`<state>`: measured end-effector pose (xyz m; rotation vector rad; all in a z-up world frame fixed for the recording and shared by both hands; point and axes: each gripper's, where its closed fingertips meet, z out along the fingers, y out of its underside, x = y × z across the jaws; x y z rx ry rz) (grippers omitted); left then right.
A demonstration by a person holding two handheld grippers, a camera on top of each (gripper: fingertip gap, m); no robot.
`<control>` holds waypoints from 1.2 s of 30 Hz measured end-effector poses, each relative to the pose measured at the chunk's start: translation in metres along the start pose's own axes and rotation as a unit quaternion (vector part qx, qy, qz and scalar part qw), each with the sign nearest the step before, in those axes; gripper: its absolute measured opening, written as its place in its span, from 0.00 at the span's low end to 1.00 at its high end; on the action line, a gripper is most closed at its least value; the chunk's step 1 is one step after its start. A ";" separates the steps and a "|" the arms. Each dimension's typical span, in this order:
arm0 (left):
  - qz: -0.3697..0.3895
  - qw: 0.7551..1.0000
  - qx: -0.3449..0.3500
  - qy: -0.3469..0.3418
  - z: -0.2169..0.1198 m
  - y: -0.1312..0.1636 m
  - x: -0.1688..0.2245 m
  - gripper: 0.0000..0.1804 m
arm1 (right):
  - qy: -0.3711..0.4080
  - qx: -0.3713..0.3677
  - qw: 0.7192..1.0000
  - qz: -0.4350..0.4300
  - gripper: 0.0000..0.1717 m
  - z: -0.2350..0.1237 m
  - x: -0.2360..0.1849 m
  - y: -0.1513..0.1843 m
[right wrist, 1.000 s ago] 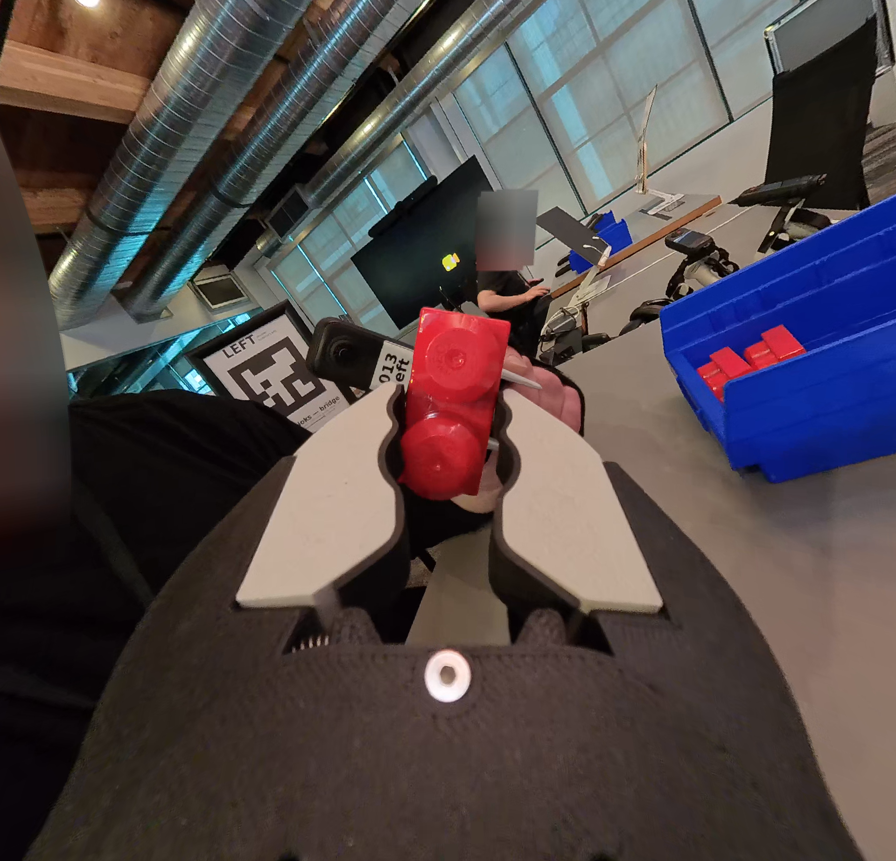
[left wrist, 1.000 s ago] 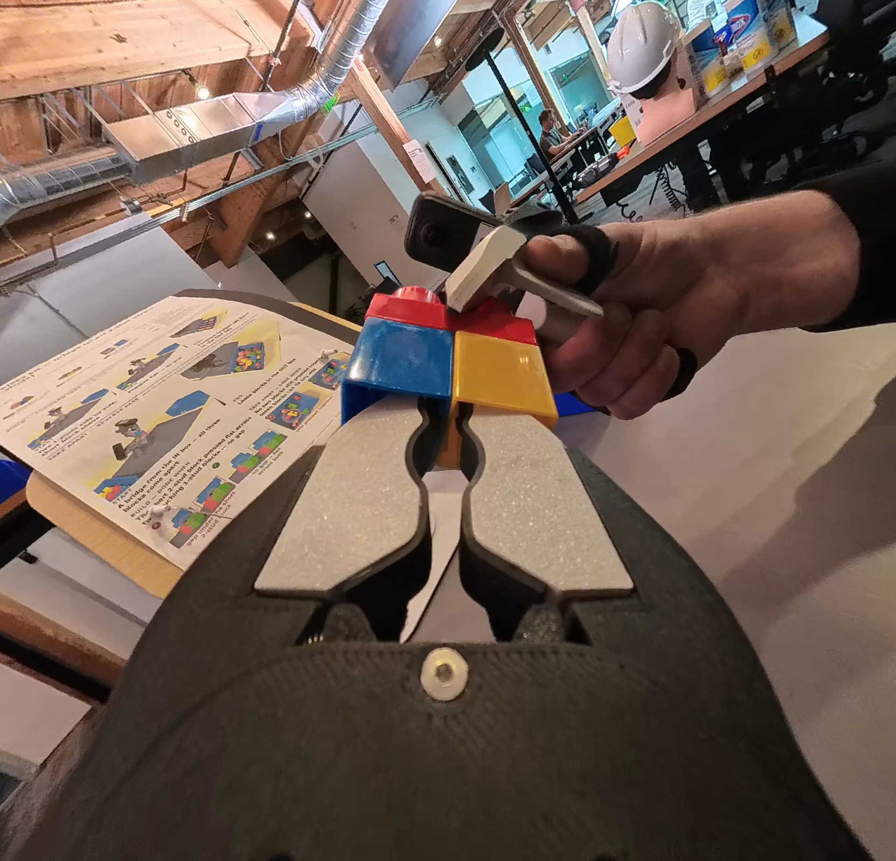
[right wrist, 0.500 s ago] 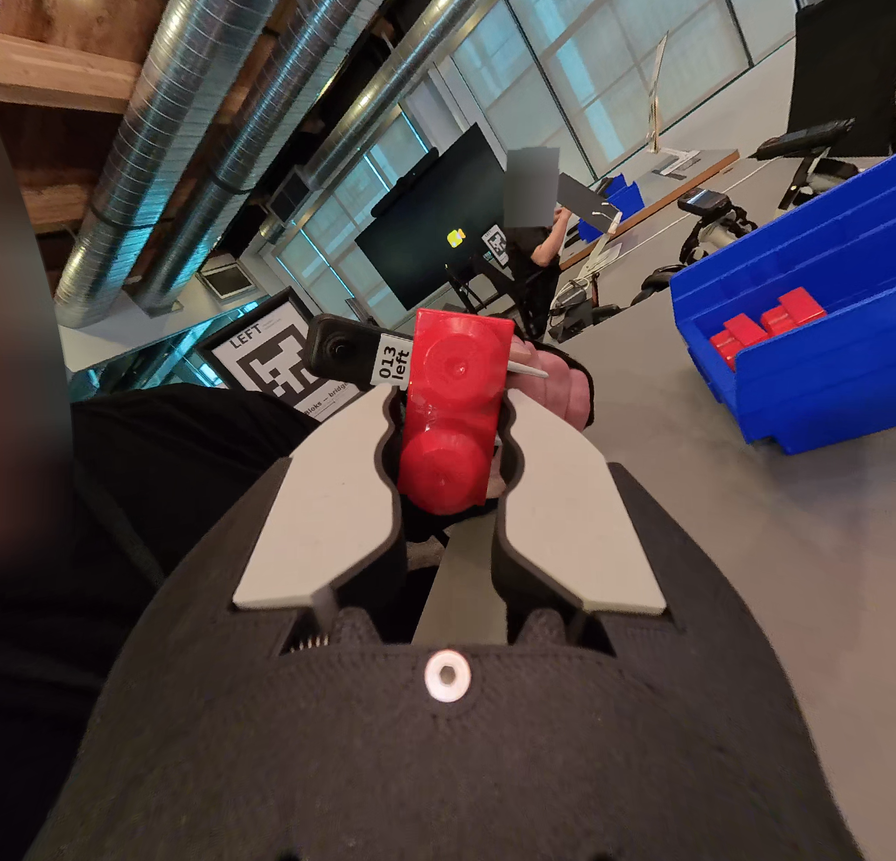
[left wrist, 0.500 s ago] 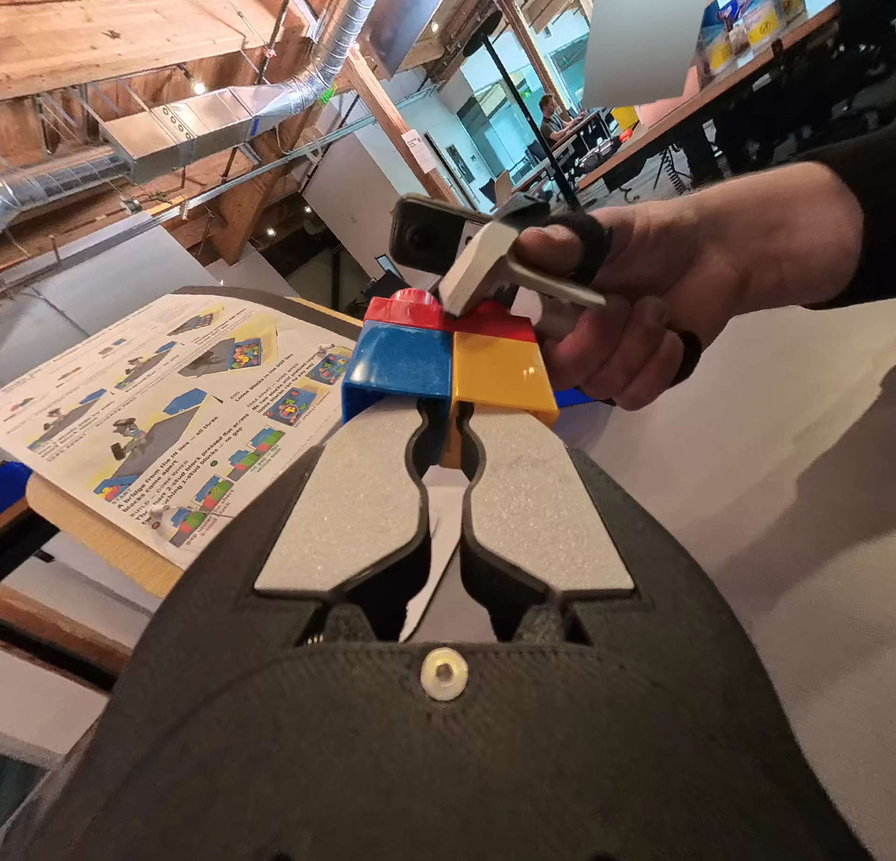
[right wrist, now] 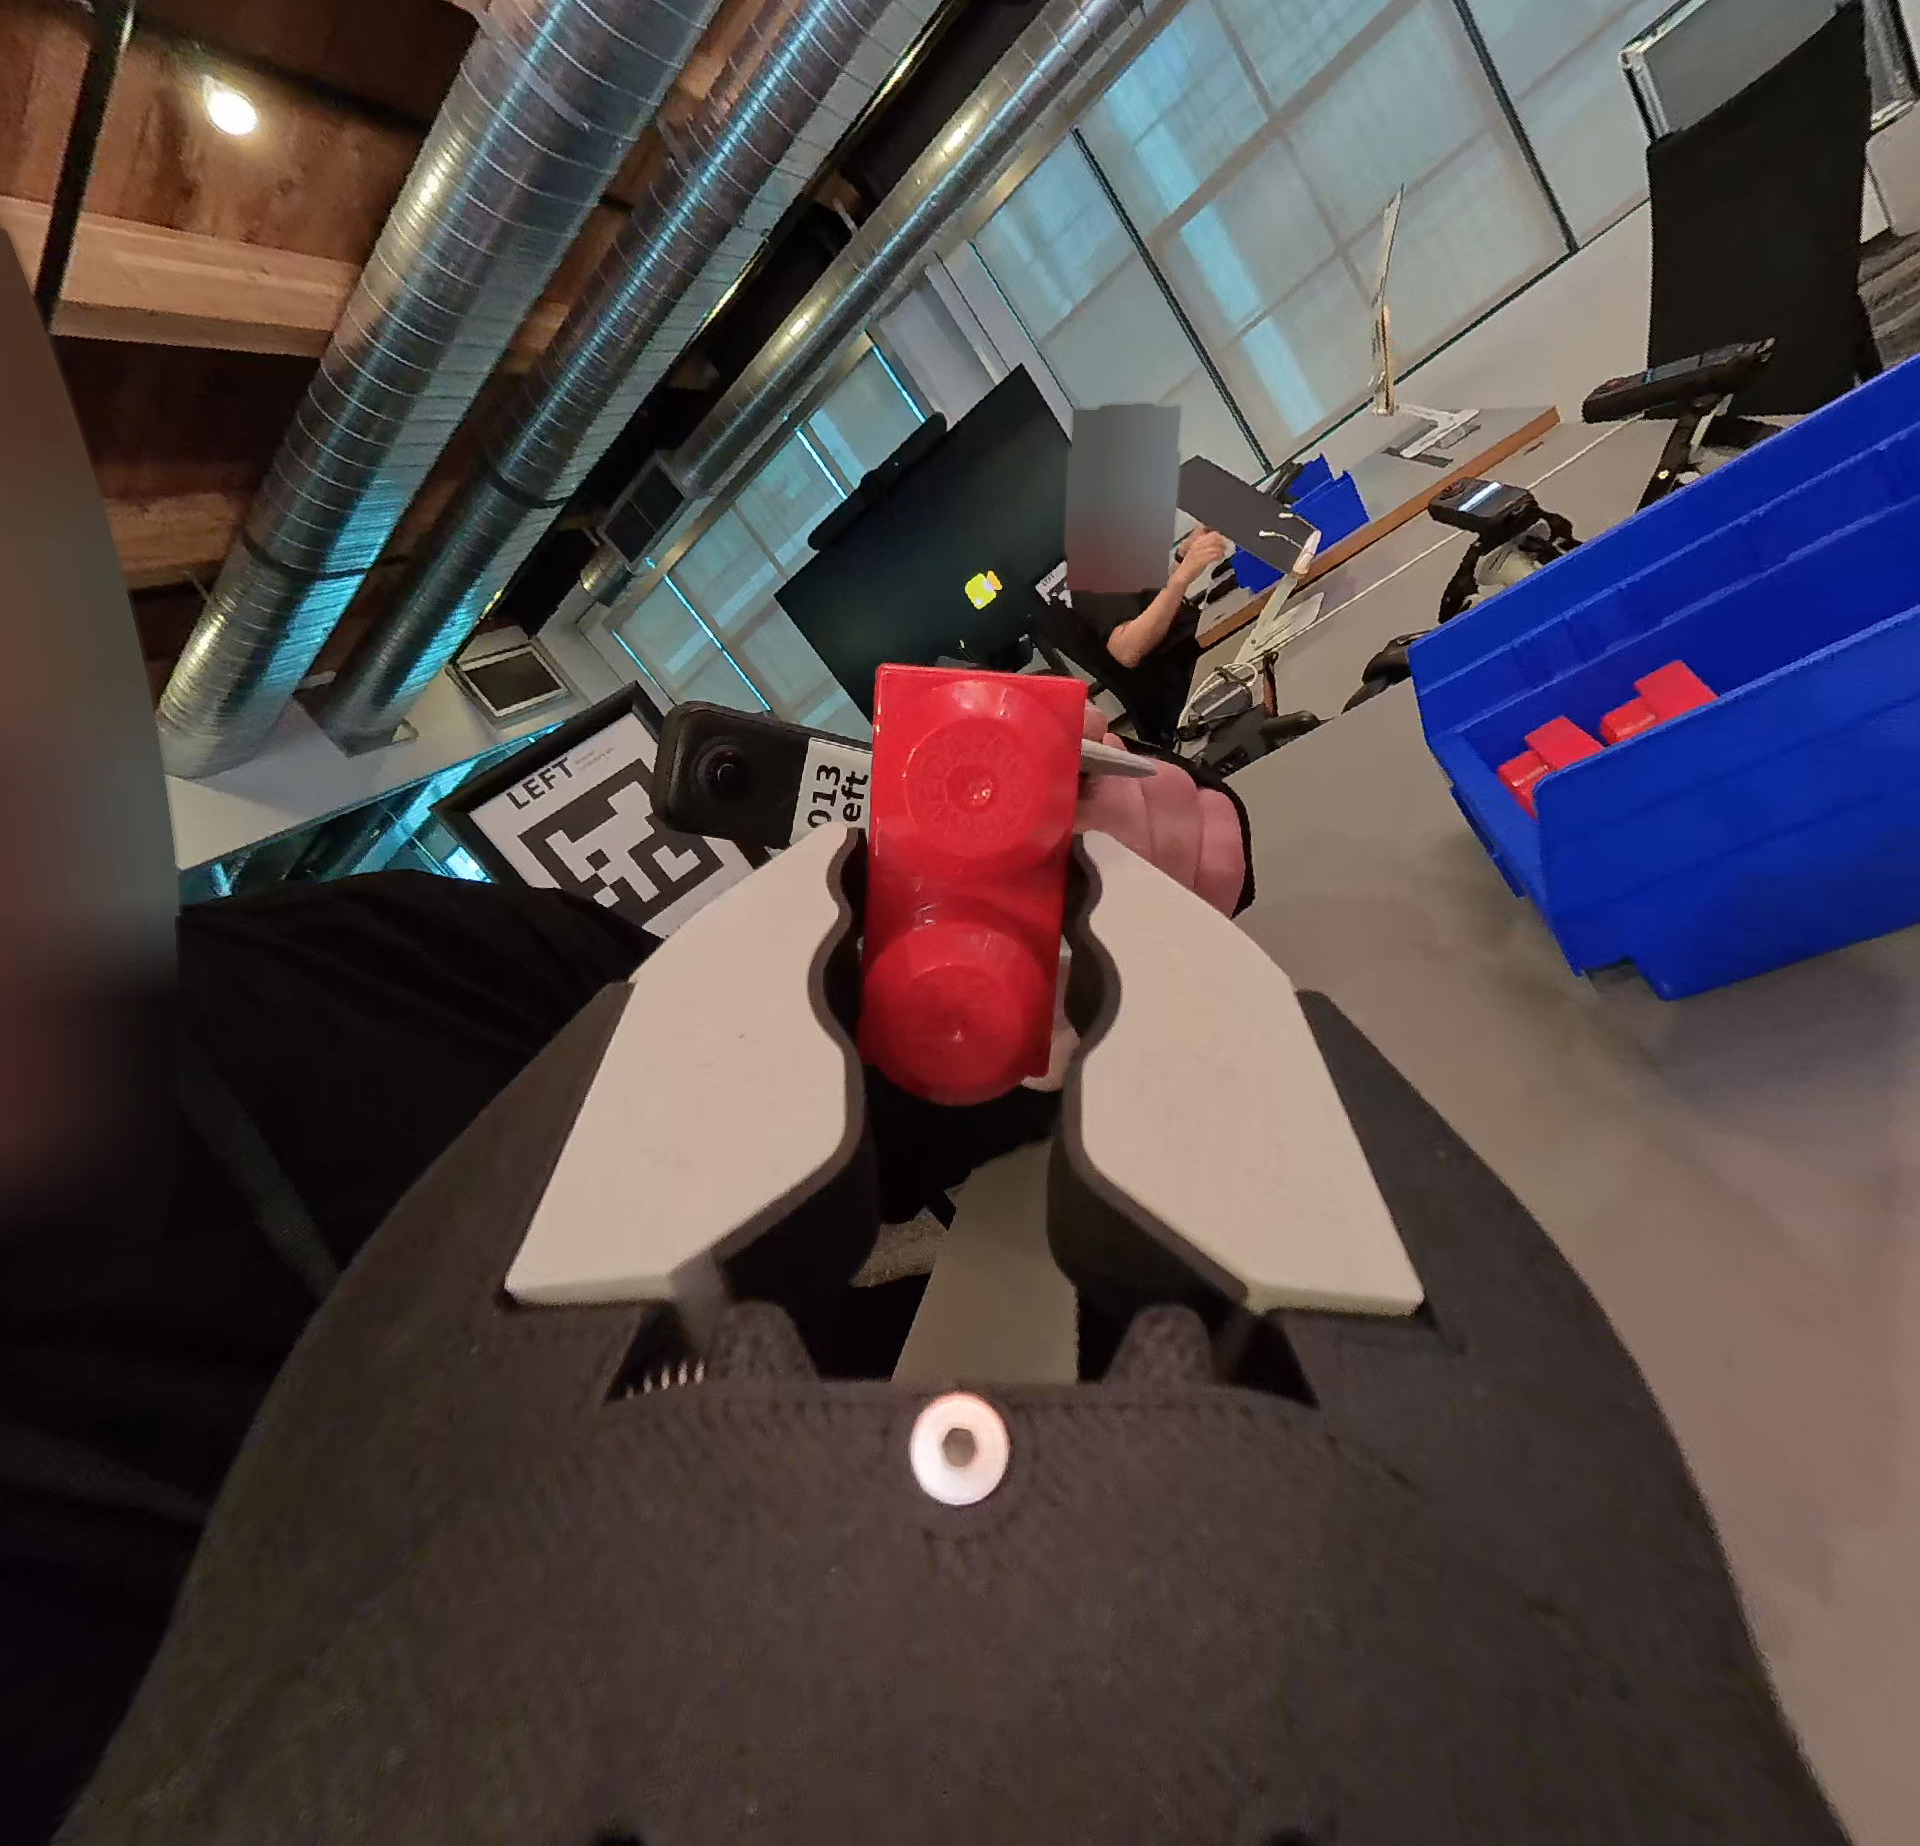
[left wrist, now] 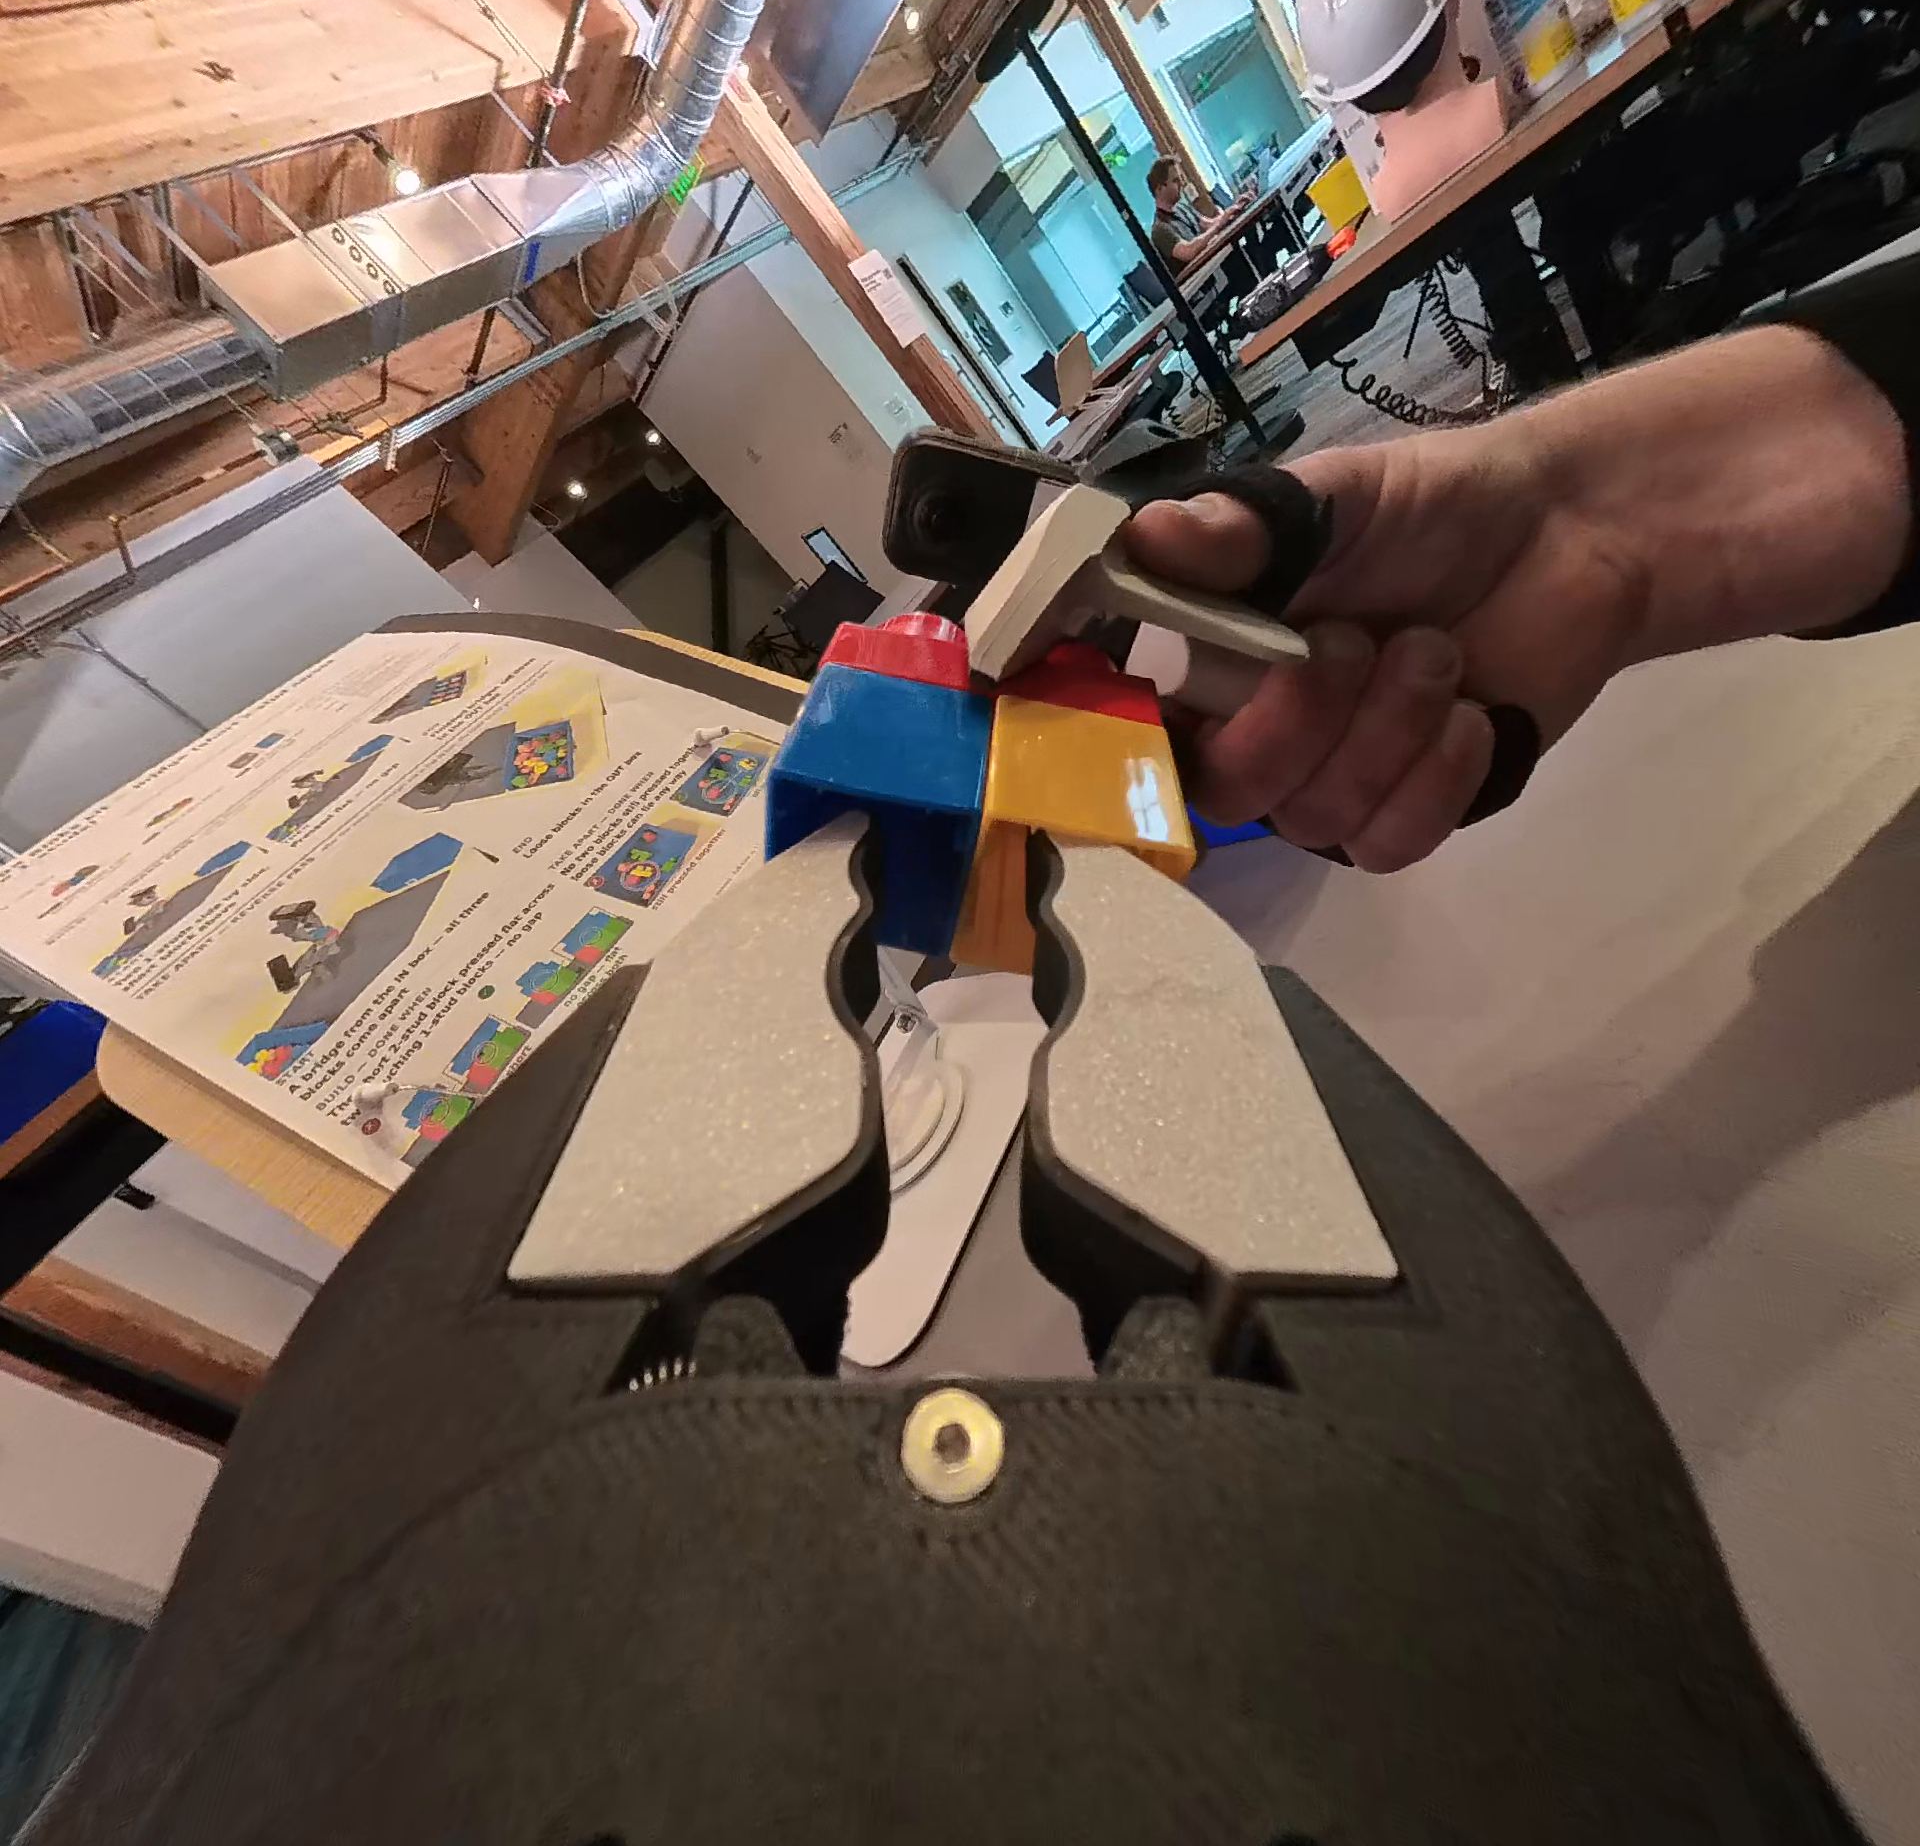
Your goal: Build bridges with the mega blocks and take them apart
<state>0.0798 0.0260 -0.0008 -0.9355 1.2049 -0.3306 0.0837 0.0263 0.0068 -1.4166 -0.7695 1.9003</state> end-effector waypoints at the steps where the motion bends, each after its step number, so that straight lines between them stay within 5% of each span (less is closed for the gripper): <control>1: -0.004 1.000 0.001 0.001 0.000 0.000 -0.001 0.14 | -0.001 0.004 1.000 0.002 0.21 -0.001 0.000 -0.001; 24: -0.096 0.994 0.052 0.031 -0.007 -0.003 -0.008 0.25 | 0.006 0.041 0.999 -0.030 0.21 -0.014 0.001 -0.015; 31: -0.281 0.947 0.120 0.095 -0.006 -0.014 -0.012 0.30 | 0.042 0.012 0.990 -0.136 0.21 -0.011 -0.005 -0.015; 36: -0.348 0.919 0.124 0.140 0.001 -0.015 -0.002 0.30 | 0.049 0.002 0.984 -0.174 0.21 -0.008 -0.009 -0.013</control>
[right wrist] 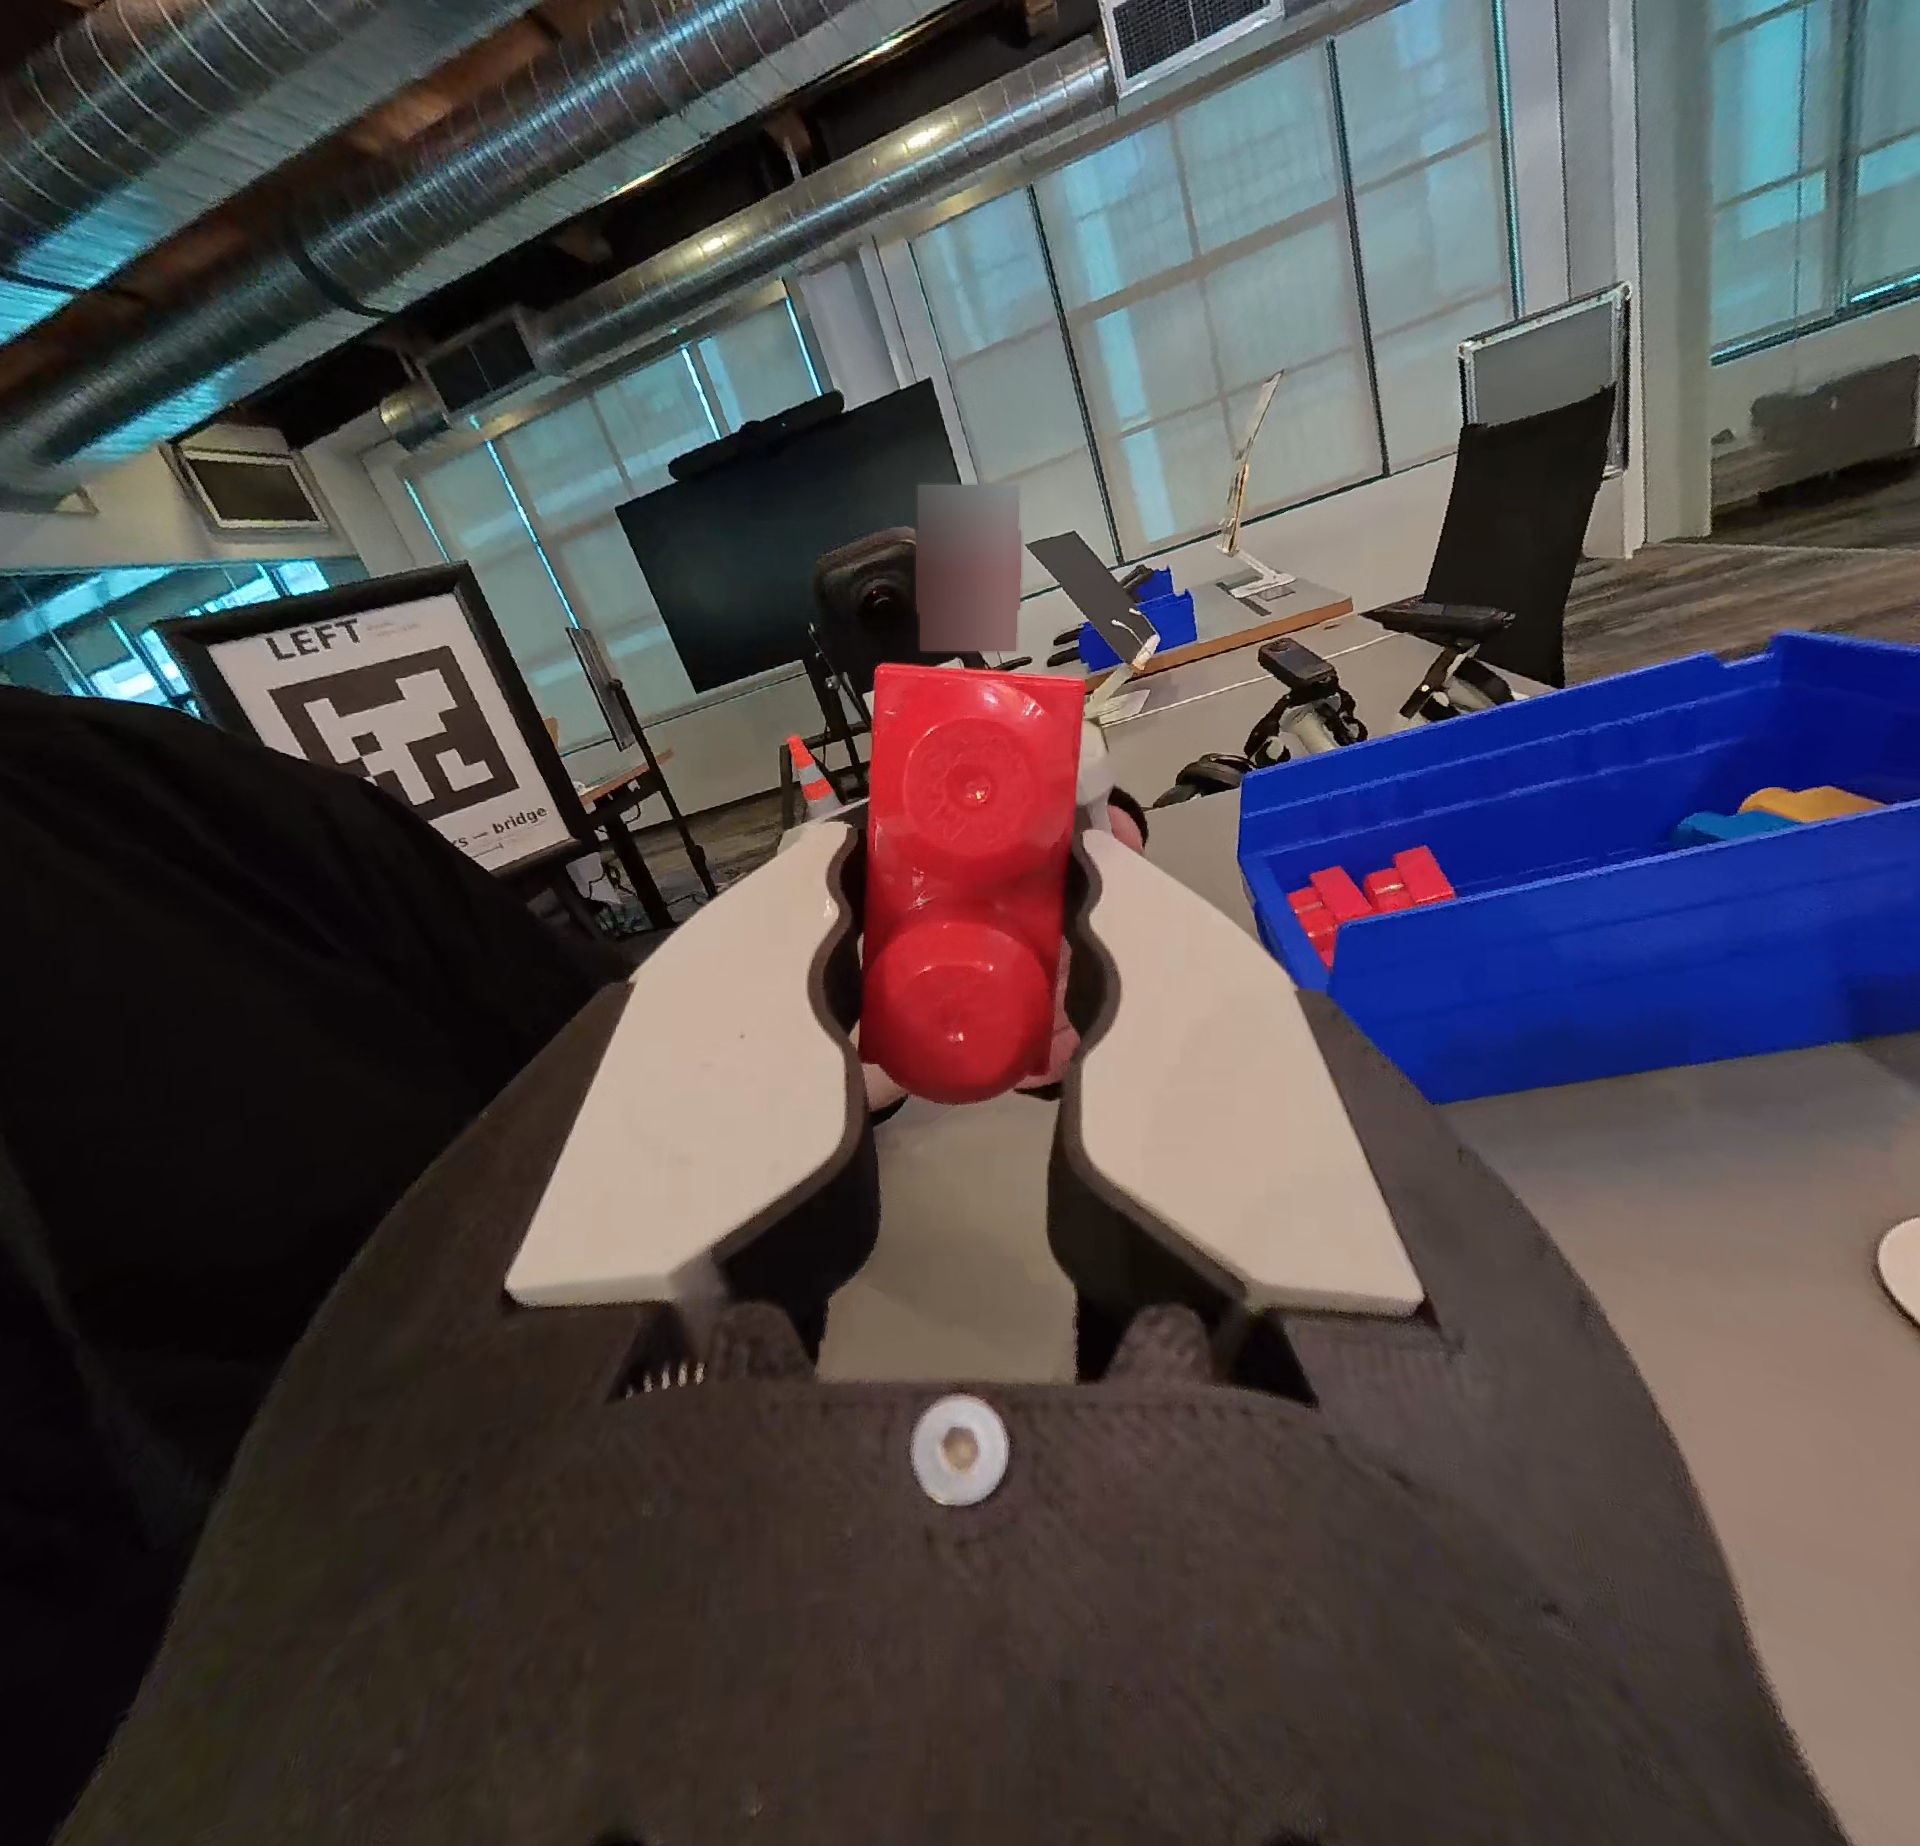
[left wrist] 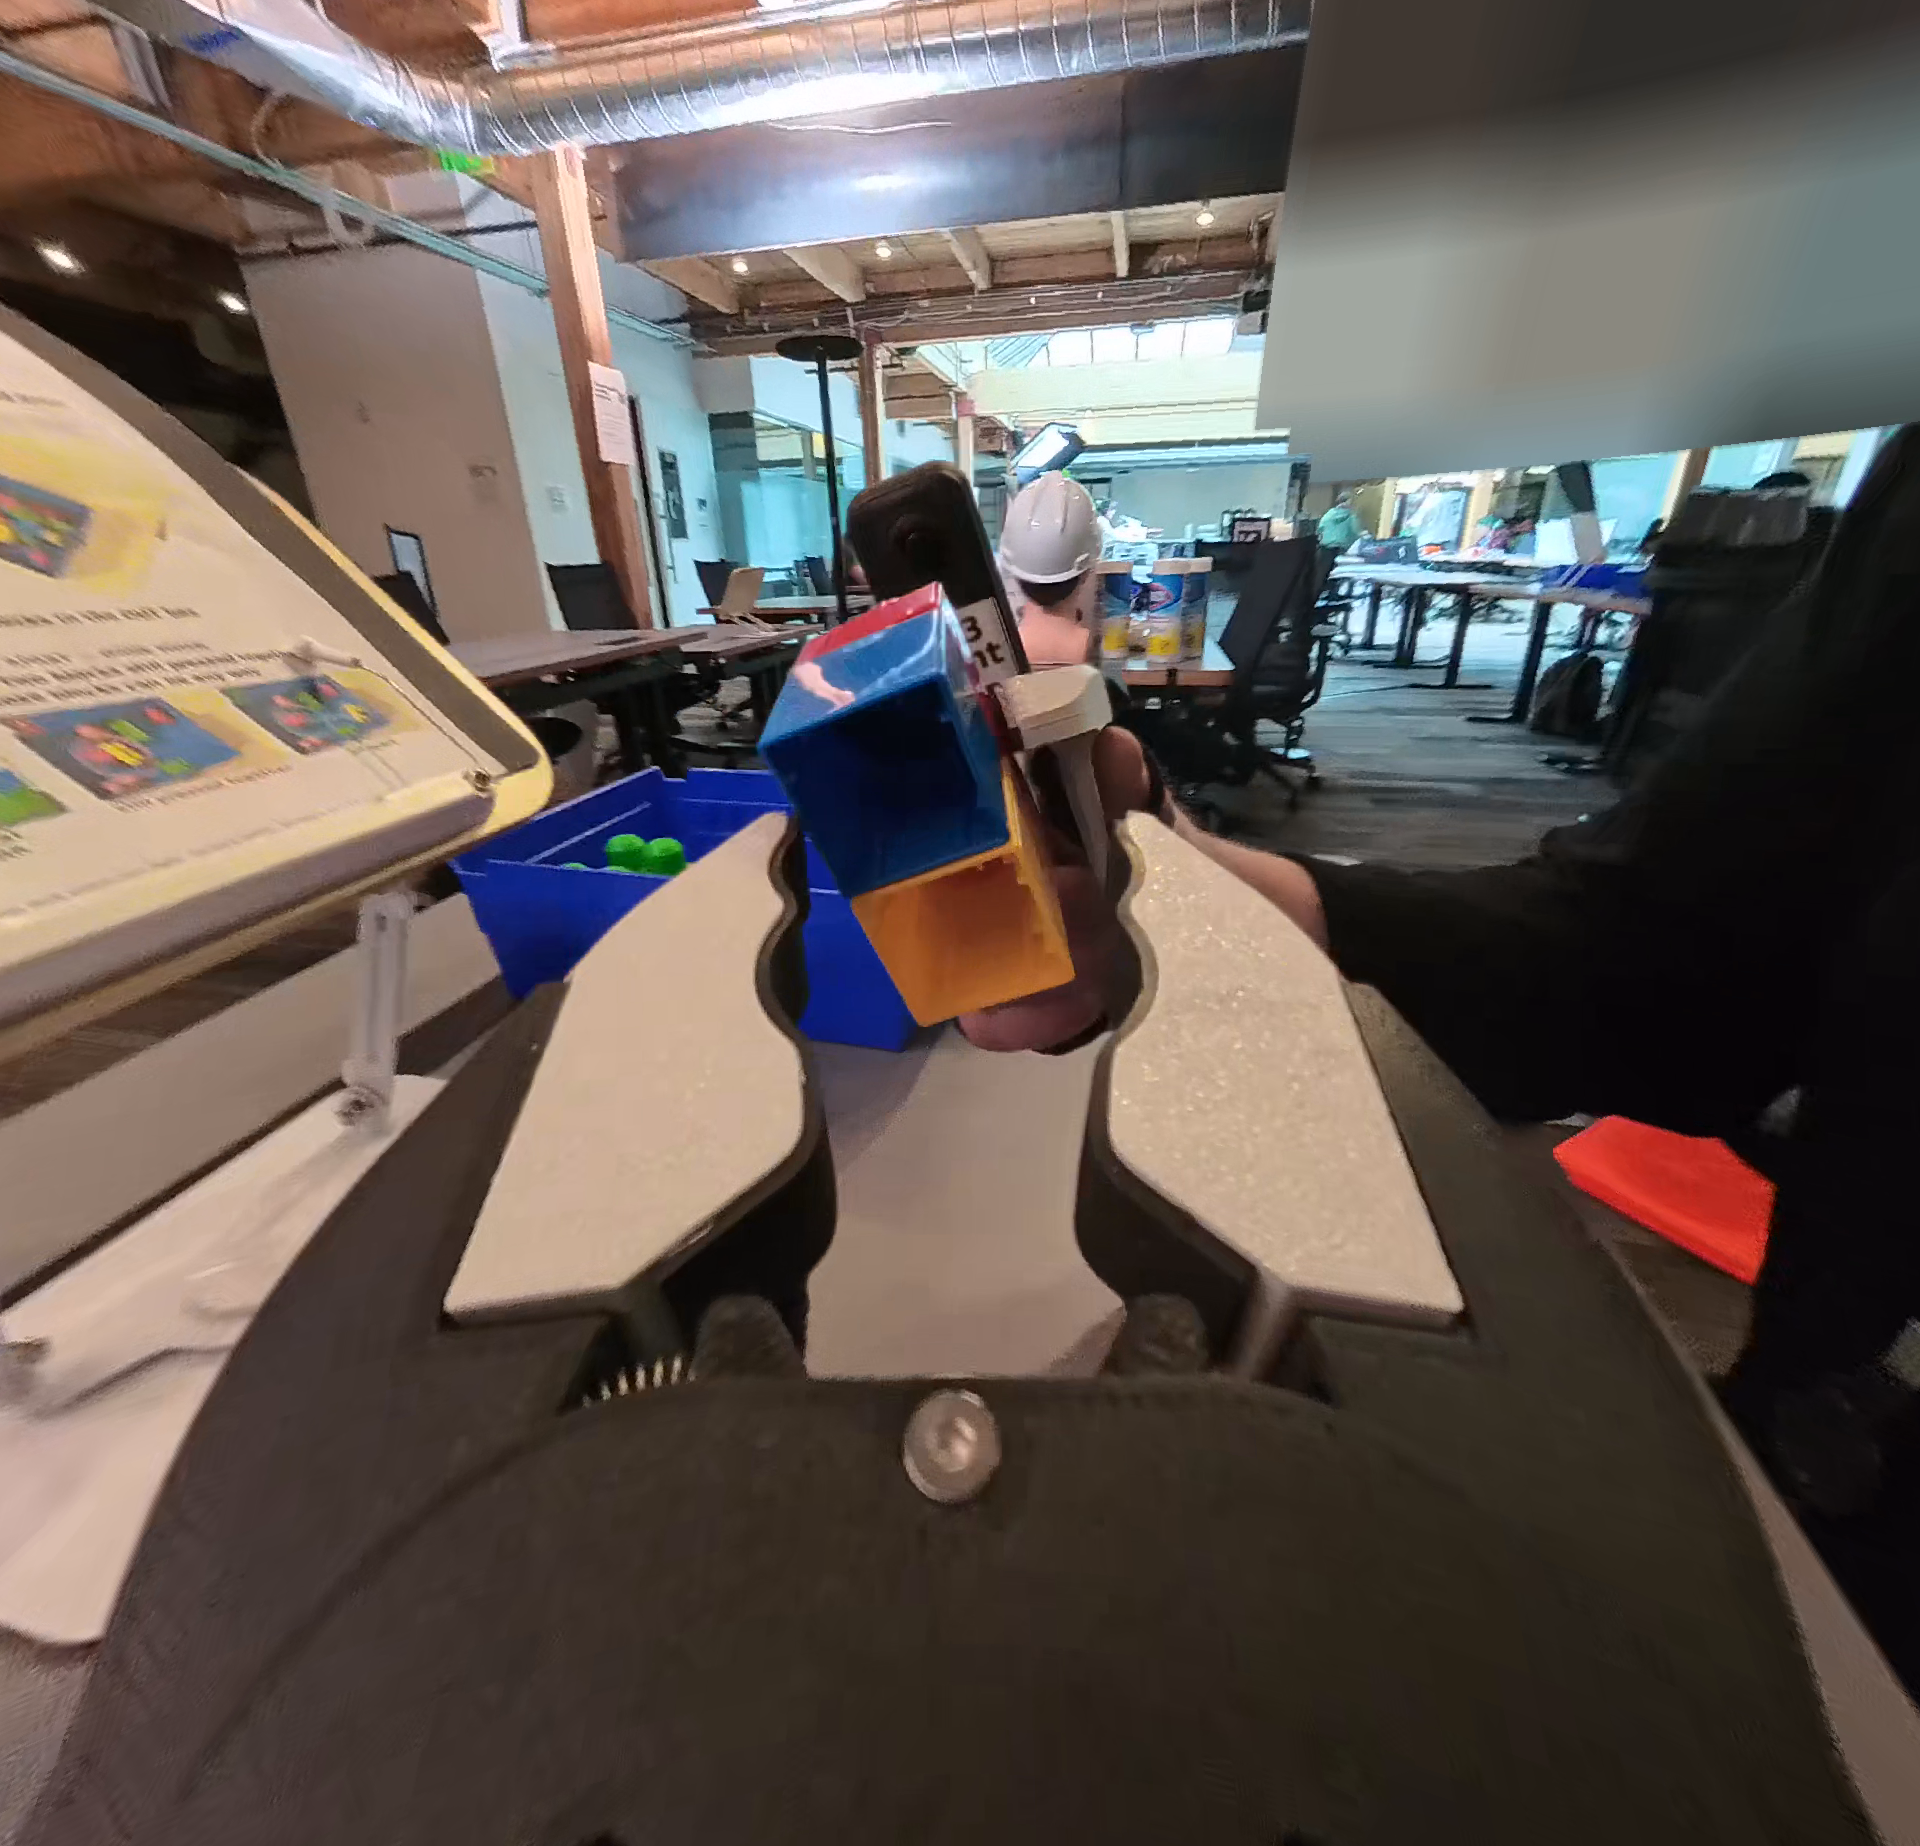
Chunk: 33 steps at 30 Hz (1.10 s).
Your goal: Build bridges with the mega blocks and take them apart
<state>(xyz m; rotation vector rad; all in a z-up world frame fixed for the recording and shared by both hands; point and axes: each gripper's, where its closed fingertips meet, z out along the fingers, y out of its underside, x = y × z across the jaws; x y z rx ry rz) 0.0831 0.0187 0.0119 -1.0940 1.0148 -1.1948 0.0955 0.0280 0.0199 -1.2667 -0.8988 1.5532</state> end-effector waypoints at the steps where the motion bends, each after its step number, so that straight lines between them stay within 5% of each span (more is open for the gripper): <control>1: -0.012 1.000 0.002 0.003 0.001 0.001 0.000 0.29 | 0.001 -0.001 1.000 -0.005 0.21 0.001 0.000 0.001; 13: -0.059 0.998 0.020 0.031 0.003 0.004 0.002 0.20 | 0.002 -0.029 0.999 -0.038 0.21 0.007 -0.006 0.008; 33: -0.070 0.996 0.021 0.048 0.004 0.003 0.006 0.26 | 0.004 0.004 0.998 -0.064 0.19 -0.005 -0.011 -0.007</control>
